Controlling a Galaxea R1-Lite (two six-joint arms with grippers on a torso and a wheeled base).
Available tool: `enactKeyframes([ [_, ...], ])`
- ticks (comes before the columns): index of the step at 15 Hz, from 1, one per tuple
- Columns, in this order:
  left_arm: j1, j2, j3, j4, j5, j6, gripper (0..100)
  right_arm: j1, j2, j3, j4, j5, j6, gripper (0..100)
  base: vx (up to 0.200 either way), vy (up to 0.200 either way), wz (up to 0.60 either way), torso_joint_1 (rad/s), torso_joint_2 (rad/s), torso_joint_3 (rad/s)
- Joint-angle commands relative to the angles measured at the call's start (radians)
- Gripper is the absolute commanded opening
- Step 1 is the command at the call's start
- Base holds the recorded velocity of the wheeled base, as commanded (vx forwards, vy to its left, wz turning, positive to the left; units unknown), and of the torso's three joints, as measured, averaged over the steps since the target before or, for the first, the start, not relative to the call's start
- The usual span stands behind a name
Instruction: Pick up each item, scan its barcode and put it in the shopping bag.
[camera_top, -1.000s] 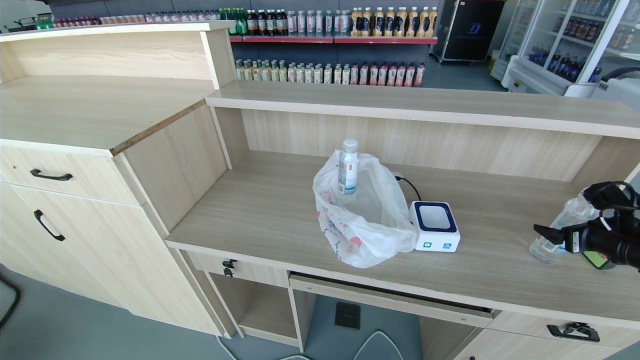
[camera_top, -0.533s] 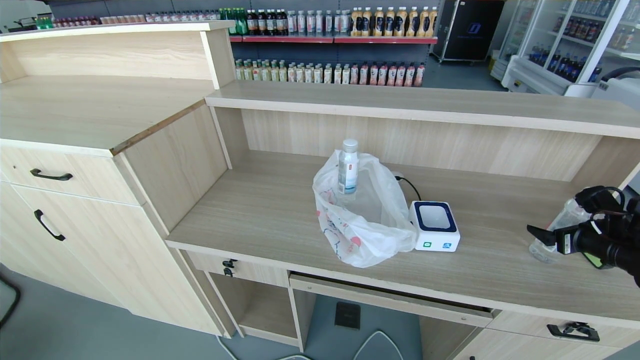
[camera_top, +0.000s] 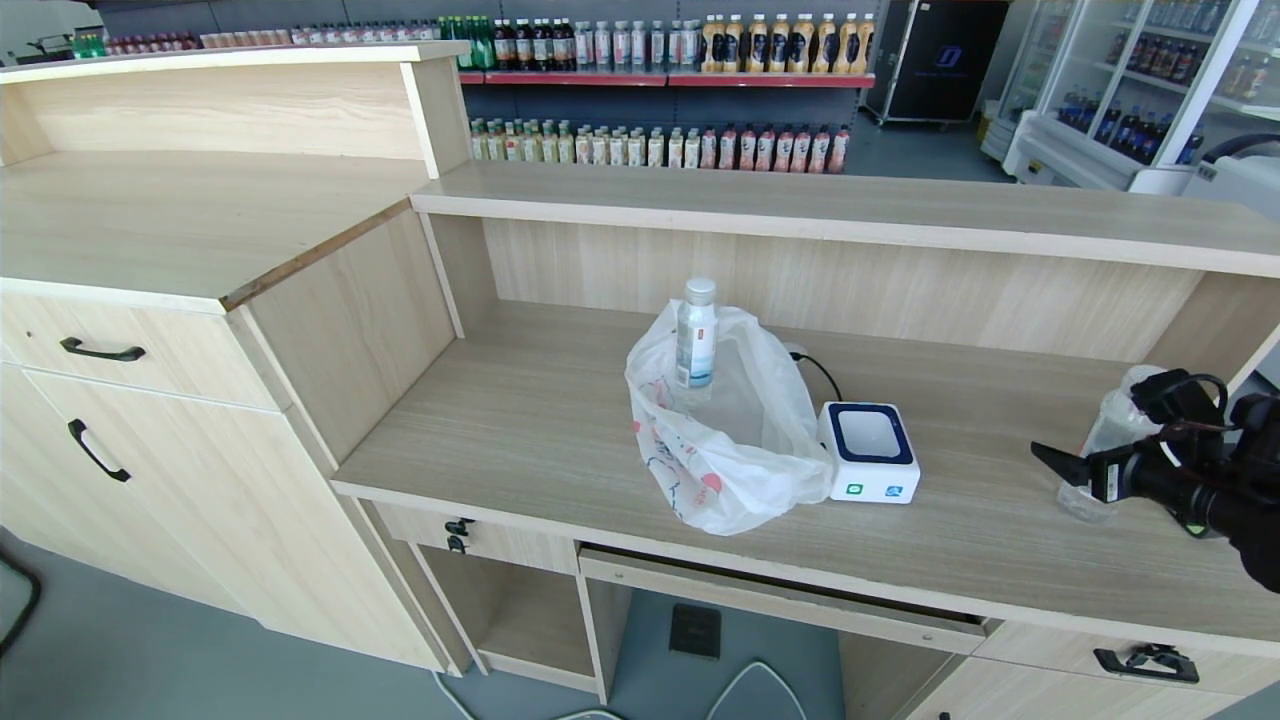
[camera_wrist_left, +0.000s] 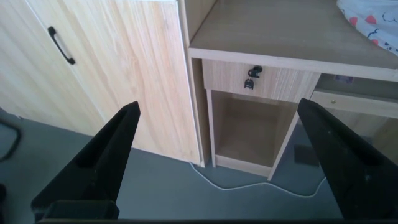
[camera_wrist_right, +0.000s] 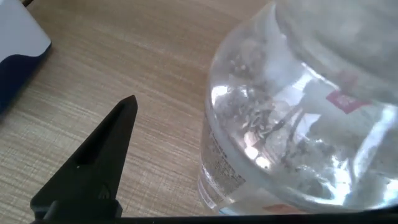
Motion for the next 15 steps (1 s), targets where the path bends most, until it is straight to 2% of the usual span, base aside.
enactKeyframes([
  [1, 0.000, 0.000, 0.000, 0.000, 0.000, 0.000, 100, -0.004, -0.004, -0.006, -0.005, 0.010, 0.001, 0, 0.000, 0.000, 0.00, 0.000, 0.00, 0.000],
  [12, 0.000, 0.000, 0.000, 0.000, 0.000, 0.000, 100, -0.023, -0.045, -0.029, 0.024, 0.015, 0.077, 0, 0.000, 0.000, 0.00, 0.000, 0.00, 0.000],
  [14, 0.000, 0.000, 0.000, 0.000, 0.000, 0.000, 100, -0.015, -0.119, -0.055, 0.130, 0.073, 0.157, 0, 0.000, 0.000, 0.00, 0.000, 0.00, 0.000],
  [15, 0.000, 0.000, 0.000, 0.000, 0.000, 0.000, 100, -0.006, -0.183, -0.064, 0.237, 0.108, 0.200, 0, 0.000, 0.000, 0.00, 0.000, 0.00, 0.000],
])
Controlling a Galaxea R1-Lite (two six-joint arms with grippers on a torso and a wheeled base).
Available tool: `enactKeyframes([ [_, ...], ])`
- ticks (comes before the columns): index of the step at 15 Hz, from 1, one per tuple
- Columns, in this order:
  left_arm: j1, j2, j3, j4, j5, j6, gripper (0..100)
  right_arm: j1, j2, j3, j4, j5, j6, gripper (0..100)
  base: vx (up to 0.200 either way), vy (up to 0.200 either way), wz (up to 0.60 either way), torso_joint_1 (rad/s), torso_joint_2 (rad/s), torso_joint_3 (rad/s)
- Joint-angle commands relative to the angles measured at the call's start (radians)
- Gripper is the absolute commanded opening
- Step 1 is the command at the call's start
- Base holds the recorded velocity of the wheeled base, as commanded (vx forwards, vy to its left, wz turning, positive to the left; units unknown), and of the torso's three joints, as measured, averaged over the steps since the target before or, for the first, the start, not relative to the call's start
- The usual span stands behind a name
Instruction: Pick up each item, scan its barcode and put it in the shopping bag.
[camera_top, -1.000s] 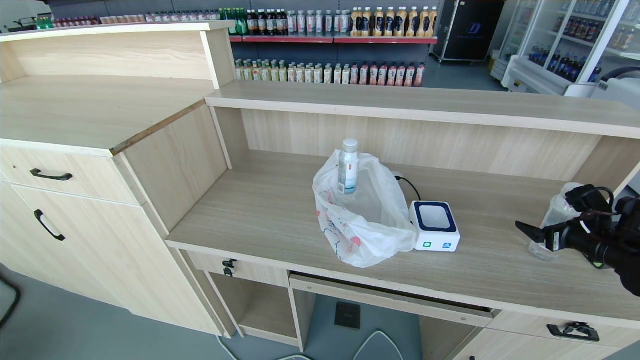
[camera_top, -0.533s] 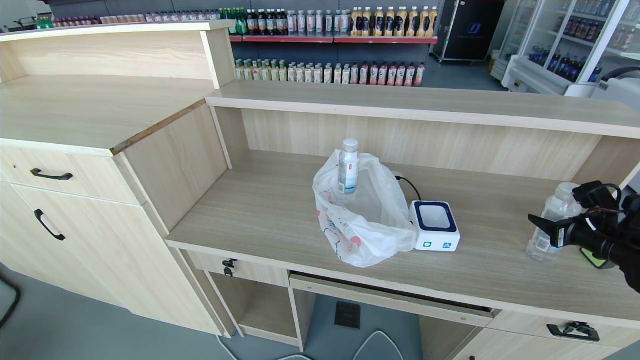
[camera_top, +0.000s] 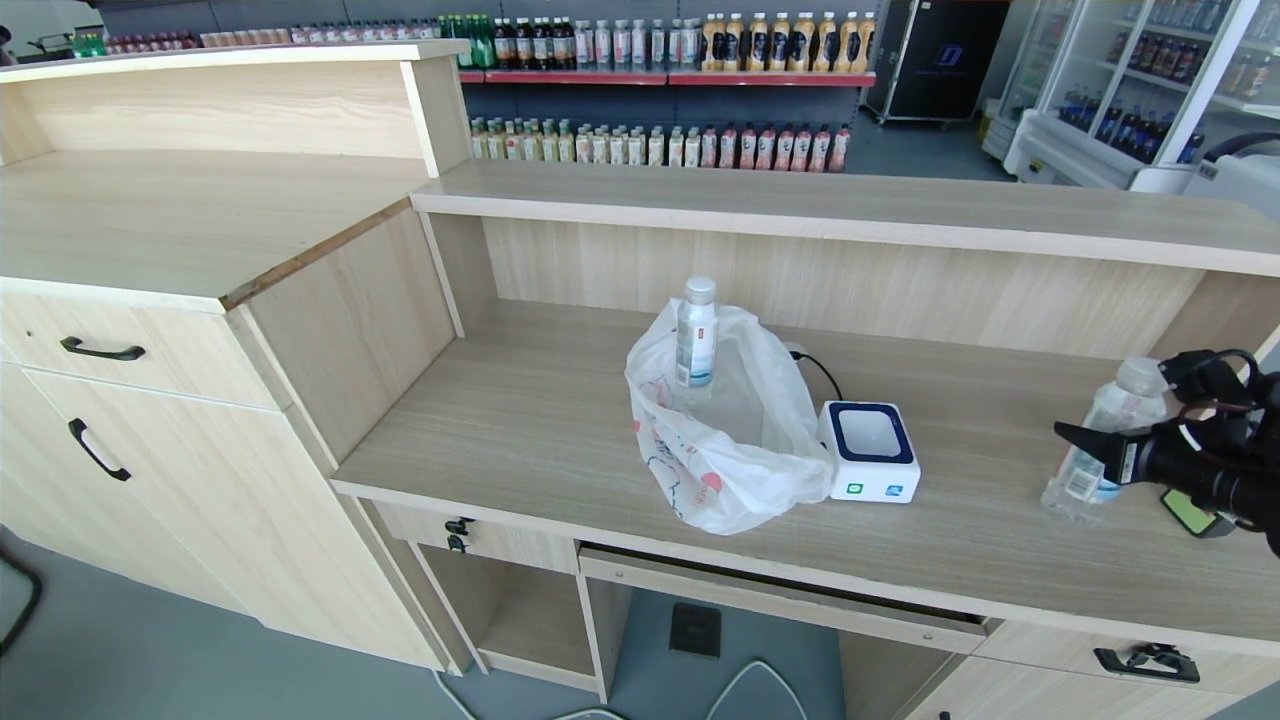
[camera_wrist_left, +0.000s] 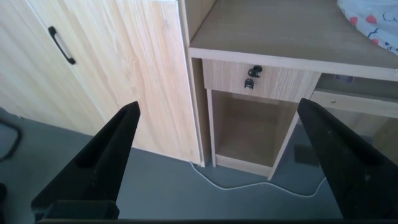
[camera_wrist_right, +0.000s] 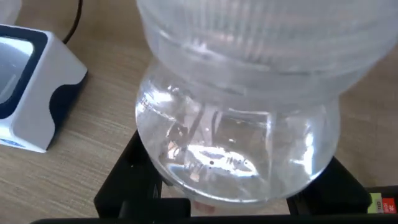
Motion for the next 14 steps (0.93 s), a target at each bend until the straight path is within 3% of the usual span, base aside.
enactKeyframes([
  [1, 0.001, 0.000, 0.000, 0.000, 0.000, 0.000, 100, 0.018, -0.178, -0.028, 0.193, 0.068, 0.083, 0, 0.000, 0.000, 0.00, 0.000, 0.00, 0.000],
  [5, 0.001, 0.000, 0.000, 0.000, 0.000, 0.000, 100, 0.033, -0.445, -0.131, 0.522, 0.373, 0.282, 0, 0.000, 0.000, 0.00, 0.000, 0.00, 0.000],
  [7, -0.001, 0.000, 0.000, 0.000, 0.000, 0.000, 100, 0.129, -0.551, -0.224, 0.640, 0.424, 0.298, 0, 0.000, 0.000, 0.00, 0.000, 0.00, 0.000],
  [9, -0.001, 0.000, 0.000, 0.000, 0.000, 0.000, 100, 0.227, -0.598, -0.270, 0.667, 0.395, 0.298, 0, 0.000, 0.000, 0.00, 0.000, 0.00, 0.000],
  [14, -0.001, 0.000, 0.000, 0.000, 0.000, 0.000, 100, 0.655, -0.721, -0.306, 0.732, -0.085, 0.295, 0, 0.000, 0.000, 0.00, 0.000, 0.00, 0.000],
])
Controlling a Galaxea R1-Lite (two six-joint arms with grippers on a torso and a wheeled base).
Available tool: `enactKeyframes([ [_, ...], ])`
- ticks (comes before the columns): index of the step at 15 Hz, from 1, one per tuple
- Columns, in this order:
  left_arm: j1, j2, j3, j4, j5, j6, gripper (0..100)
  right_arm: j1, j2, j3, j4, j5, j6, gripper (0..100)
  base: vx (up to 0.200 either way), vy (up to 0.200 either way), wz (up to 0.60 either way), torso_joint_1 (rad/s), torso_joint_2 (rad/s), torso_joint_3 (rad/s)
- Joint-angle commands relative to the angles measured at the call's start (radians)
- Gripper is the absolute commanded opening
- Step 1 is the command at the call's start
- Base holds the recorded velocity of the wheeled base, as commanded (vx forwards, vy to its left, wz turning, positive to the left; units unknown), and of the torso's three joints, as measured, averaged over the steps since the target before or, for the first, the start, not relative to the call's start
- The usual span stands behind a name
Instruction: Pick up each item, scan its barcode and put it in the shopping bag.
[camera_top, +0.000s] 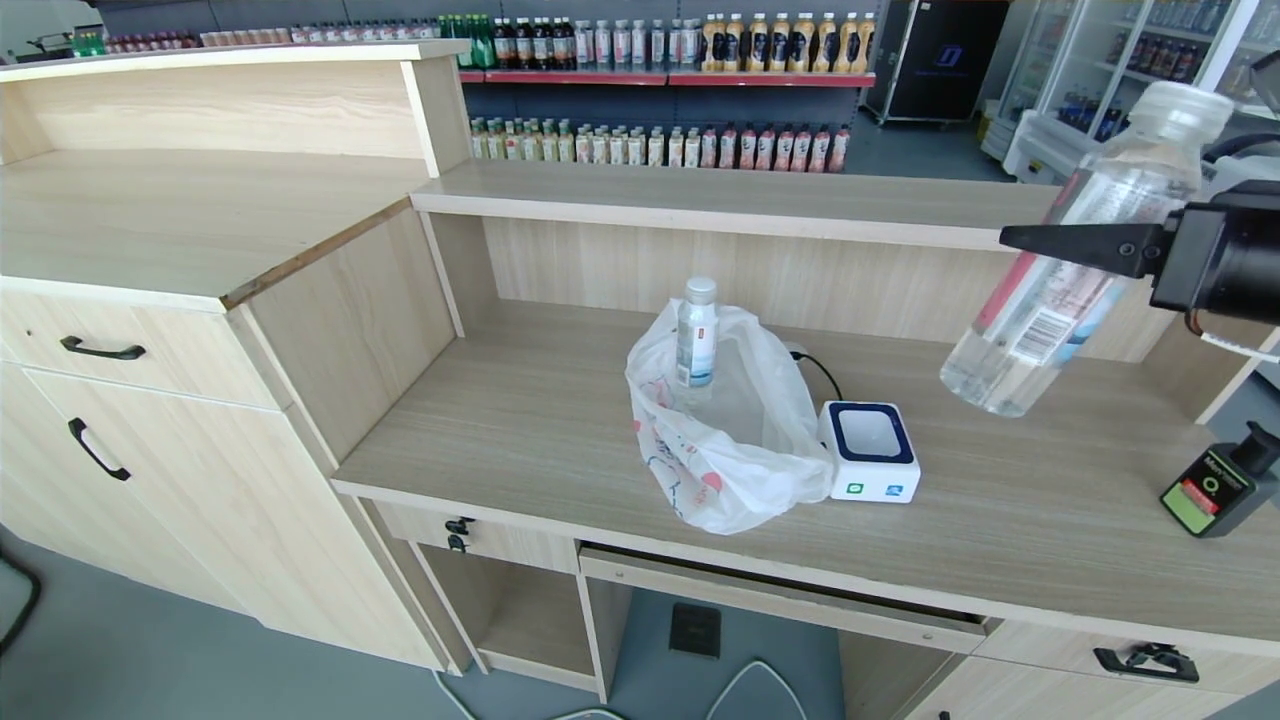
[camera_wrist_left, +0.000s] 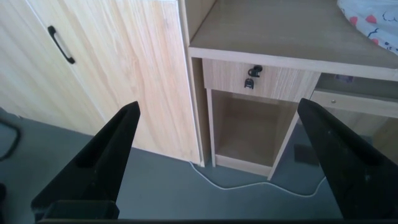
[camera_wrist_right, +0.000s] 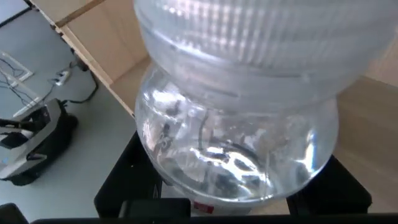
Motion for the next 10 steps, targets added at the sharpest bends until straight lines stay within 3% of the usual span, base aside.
enactKeyframes([
  [1, 0.000, 0.000, 0.000, 0.000, 0.000, 0.000, 100, 0.188, -0.072, -0.044, 0.069, -0.196, 0.000, 0, 0.000, 0.000, 0.00, 0.000, 0.00, 0.000],
  [4, 0.001, 0.000, 0.000, 0.000, 0.000, 0.000, 100, 0.296, -0.115, -0.131, 0.281, -0.332, 0.065, 0, 0.000, 0.000, 0.00, 0.000, 0.00, 0.000],
  [7, 0.000, 0.000, 0.000, 0.000, 0.000, 0.000, 100, 0.381, -0.174, -0.177, 0.378, -0.335, 0.178, 0, 0.000, 0.000, 0.00, 0.000, 0.00, 0.000],
  [10, 0.000, 0.000, 0.000, 0.000, 0.000, 0.000, 100, 0.461, -0.234, -0.151, 0.442, -0.334, 0.183, 0, 0.000, 0.000, 0.00, 0.000, 0.00, 0.000],
])
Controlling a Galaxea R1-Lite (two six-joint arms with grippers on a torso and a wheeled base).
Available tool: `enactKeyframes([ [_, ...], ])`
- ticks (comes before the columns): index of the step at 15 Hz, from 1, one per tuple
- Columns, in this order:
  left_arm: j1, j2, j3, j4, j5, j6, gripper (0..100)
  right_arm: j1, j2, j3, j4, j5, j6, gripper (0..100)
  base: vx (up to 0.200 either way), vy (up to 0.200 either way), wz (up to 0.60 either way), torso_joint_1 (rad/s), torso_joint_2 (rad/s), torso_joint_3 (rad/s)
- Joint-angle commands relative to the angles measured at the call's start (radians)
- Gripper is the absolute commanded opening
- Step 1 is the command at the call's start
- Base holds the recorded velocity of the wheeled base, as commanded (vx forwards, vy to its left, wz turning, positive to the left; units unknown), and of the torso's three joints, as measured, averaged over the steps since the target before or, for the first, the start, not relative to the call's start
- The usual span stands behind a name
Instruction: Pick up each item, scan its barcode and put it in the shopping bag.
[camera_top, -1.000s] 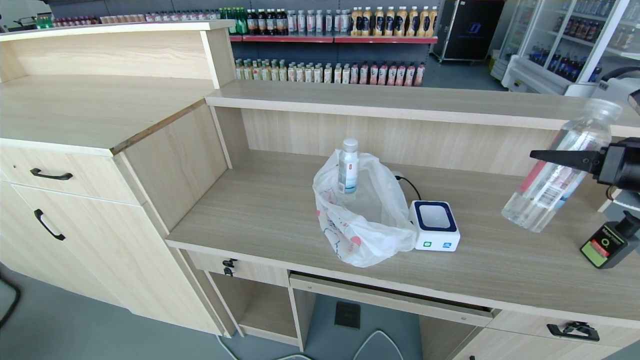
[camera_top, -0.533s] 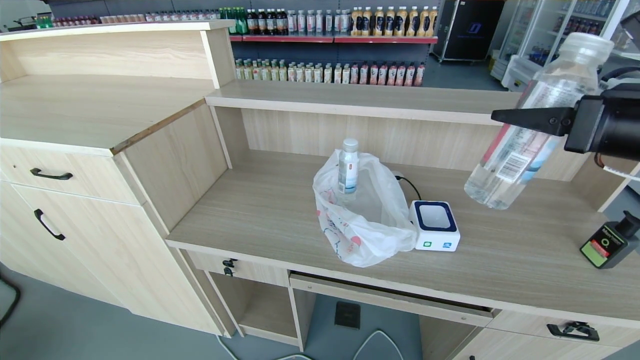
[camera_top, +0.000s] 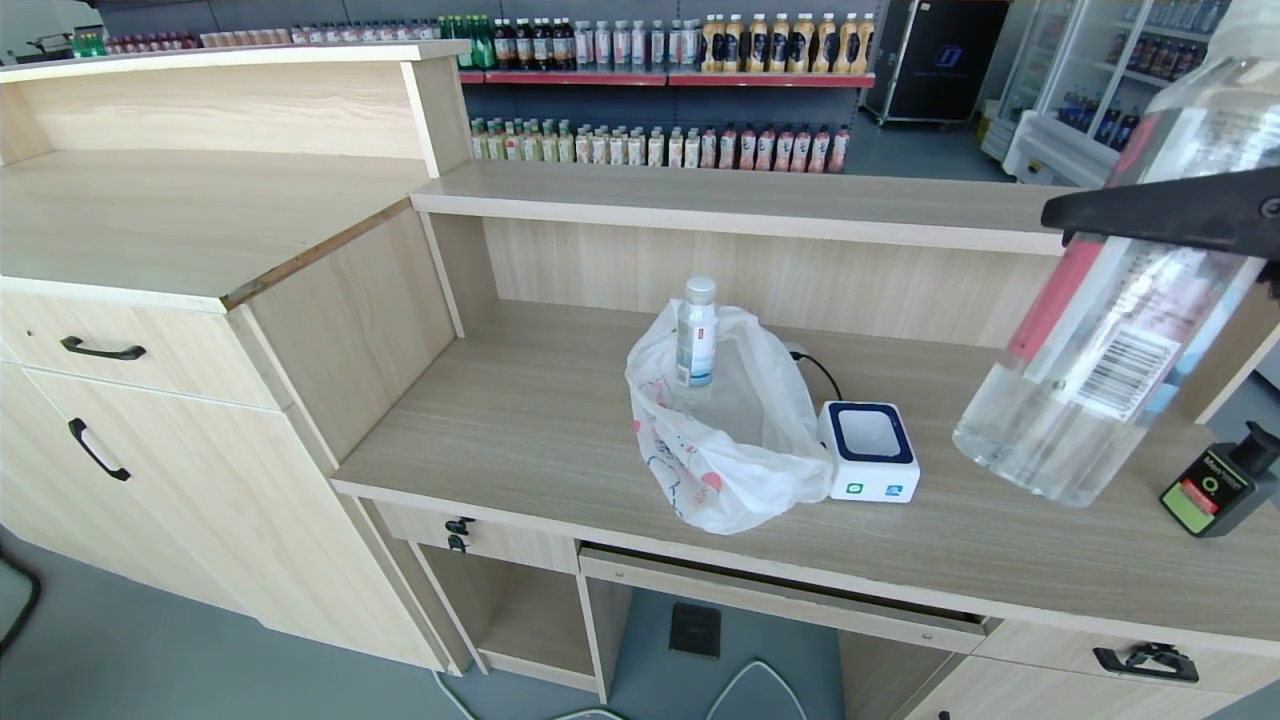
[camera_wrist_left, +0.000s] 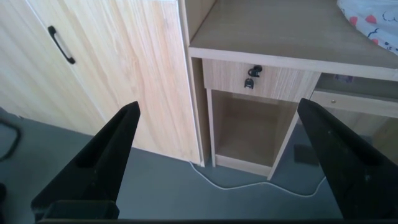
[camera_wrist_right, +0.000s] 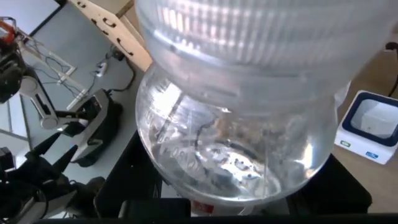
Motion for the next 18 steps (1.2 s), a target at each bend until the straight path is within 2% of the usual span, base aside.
enactKeyframes([
  [1, 0.001, 0.000, 0.000, 0.000, 0.000, 0.000, 100, 0.051, -0.054, 0.014, 0.033, 0.001, 0.003, 0, 0.000, 0.000, 0.00, 0.000, 0.00, 0.000],
  [5, -0.001, 0.000, 0.000, 0.000, 0.000, 0.000, 100, 0.169, -0.080, 0.027, 0.076, 0.001, 0.006, 0, 0.000, 0.000, 0.00, 0.000, 0.00, 0.000],
  [18, -0.001, 0.001, 0.000, 0.000, 0.000, 0.000, 100, 0.221, -0.108, 0.047, 0.073, 0.003, 0.004, 0, 0.000, 0.000, 0.00, 0.000, 0.00, 0.000],
])
